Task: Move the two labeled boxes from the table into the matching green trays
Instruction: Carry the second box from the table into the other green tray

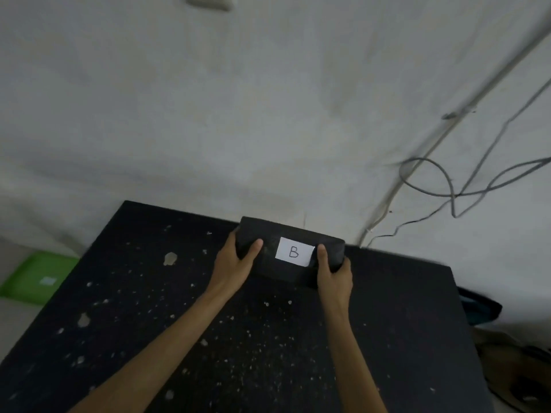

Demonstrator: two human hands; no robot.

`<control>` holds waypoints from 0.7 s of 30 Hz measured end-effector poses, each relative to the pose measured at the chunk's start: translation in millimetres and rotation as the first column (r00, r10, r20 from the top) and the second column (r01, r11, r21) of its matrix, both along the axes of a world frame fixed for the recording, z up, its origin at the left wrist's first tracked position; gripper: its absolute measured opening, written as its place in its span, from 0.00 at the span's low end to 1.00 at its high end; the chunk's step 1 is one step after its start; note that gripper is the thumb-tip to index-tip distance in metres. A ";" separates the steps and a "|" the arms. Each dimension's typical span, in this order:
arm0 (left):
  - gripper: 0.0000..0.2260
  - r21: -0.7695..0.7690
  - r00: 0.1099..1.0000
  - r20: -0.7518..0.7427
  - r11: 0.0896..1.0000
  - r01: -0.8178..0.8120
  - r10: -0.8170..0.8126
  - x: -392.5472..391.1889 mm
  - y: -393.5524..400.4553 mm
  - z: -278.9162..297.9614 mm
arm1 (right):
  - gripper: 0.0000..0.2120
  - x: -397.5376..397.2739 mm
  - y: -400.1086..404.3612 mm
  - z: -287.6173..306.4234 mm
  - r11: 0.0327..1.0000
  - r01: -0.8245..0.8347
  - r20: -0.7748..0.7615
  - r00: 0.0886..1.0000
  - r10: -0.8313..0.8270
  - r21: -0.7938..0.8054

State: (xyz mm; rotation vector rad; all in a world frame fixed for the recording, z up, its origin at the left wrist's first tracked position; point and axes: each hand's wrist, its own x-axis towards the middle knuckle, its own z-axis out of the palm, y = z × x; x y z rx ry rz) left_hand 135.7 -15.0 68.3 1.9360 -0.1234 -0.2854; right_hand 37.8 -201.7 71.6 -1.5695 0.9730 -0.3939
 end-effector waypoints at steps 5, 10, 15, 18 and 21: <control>0.32 0.004 0.990 0.114 0.996 -0.089 0.088 3.1 54.7 40.8 | 0.15 12.6 50.7 21.0 0.980 -0.062 0.162 0.986 0.031 0.189; 0.32 0.019 0.962 0.170 0.976 -0.219 0.213 -2.5 169.4 65.2 | 0.31 31.3 152.4 34.7 0.929 -0.260 0.200 0.957 0.211 0.265; 0.38 -0.024 0.915 0.109 0.921 -0.388 0.388 -34.2 296.7 69.0 | 0.41 27.8 275.8 41.1 0.871 -0.435 0.151 0.900 0.410 0.227; 0.39 -0.038 0.887 0.050 0.889 -0.457 0.459 -59.9 372.8 61.1 | 0.40 16.1 355.3 40.0 0.860 -0.455 0.080 0.890 0.450 0.232; 0.36 -0.023 0.854 0.024 0.854 -0.519 0.520 -84.5 443.0 53.1 | 0.41 4.0 426.6 40.4 0.837 -0.479 0.051 0.873 0.484 0.265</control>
